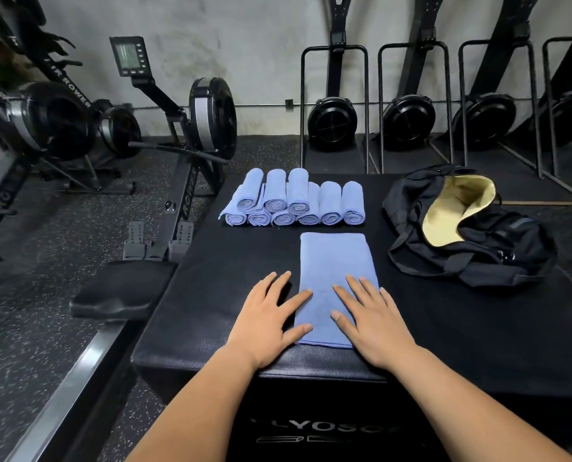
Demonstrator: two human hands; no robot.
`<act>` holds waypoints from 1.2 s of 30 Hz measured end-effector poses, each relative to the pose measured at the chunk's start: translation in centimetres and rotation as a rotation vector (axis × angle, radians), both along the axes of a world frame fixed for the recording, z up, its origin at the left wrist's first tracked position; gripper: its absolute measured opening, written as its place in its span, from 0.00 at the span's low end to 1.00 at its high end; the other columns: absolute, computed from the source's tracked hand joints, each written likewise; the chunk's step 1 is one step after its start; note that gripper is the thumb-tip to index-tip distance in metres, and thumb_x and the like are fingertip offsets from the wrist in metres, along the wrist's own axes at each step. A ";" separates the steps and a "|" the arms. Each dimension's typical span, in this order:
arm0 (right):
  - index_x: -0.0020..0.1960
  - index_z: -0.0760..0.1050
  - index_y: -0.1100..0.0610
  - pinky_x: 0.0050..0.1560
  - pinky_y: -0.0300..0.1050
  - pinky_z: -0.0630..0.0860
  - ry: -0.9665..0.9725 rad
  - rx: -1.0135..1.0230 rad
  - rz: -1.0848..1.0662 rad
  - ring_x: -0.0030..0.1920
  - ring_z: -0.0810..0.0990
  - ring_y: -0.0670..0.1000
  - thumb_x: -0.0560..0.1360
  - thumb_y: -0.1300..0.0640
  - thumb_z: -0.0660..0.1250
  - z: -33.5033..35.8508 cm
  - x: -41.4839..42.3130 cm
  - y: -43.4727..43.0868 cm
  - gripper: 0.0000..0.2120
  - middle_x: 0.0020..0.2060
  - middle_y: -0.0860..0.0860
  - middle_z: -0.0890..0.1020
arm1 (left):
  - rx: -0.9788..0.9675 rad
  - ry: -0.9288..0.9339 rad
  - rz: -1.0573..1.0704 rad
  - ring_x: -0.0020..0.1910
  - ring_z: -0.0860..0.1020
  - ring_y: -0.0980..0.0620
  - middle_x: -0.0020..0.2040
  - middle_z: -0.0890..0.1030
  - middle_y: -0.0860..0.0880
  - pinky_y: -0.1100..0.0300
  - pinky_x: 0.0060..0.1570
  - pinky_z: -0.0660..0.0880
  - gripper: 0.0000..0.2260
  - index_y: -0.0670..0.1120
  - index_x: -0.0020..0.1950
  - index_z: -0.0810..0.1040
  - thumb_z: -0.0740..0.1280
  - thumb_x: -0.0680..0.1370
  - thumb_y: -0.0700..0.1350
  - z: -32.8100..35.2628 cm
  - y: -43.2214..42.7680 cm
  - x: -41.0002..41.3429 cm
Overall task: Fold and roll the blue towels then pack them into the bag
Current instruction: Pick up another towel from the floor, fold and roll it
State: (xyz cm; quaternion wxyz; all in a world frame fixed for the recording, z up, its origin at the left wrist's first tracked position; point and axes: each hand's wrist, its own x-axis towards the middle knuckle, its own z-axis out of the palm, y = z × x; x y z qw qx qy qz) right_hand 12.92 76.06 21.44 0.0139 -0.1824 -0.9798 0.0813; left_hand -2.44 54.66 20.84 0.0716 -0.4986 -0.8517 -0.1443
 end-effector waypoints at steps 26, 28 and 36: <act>0.52 0.80 0.41 0.56 0.50 0.71 0.464 -0.093 0.071 0.56 0.70 0.47 0.74 0.40 0.74 -0.5 6.2 0.6 0.09 0.51 0.36 0.73 | 0.322 -0.244 0.006 0.80 0.59 0.47 0.77 0.64 0.52 0.47 0.74 0.65 0.10 0.55 0.55 0.78 0.72 0.76 0.55 0.2 -0.4 4.9; 0.52 0.81 0.41 0.55 0.50 0.71 0.470 -0.083 0.059 0.56 0.70 0.47 0.76 0.39 0.72 -0.6 6.2 0.6 0.08 0.51 0.36 0.74 | 0.310 -0.252 0.001 0.80 0.58 0.48 0.78 0.64 0.53 0.49 0.75 0.64 0.14 0.55 0.56 0.78 0.74 0.73 0.57 0.3 -0.4 5.0; 0.53 0.81 0.43 0.55 0.52 0.72 0.493 -0.092 0.045 0.56 0.71 0.48 0.81 0.37 0.64 -0.7 6.0 0.9 0.13 0.51 0.37 0.75 | 0.318 -0.298 0.022 0.80 0.58 0.51 0.77 0.65 0.55 0.49 0.76 0.63 0.14 0.56 0.55 0.78 0.72 0.70 0.48 0.7 -0.6 5.2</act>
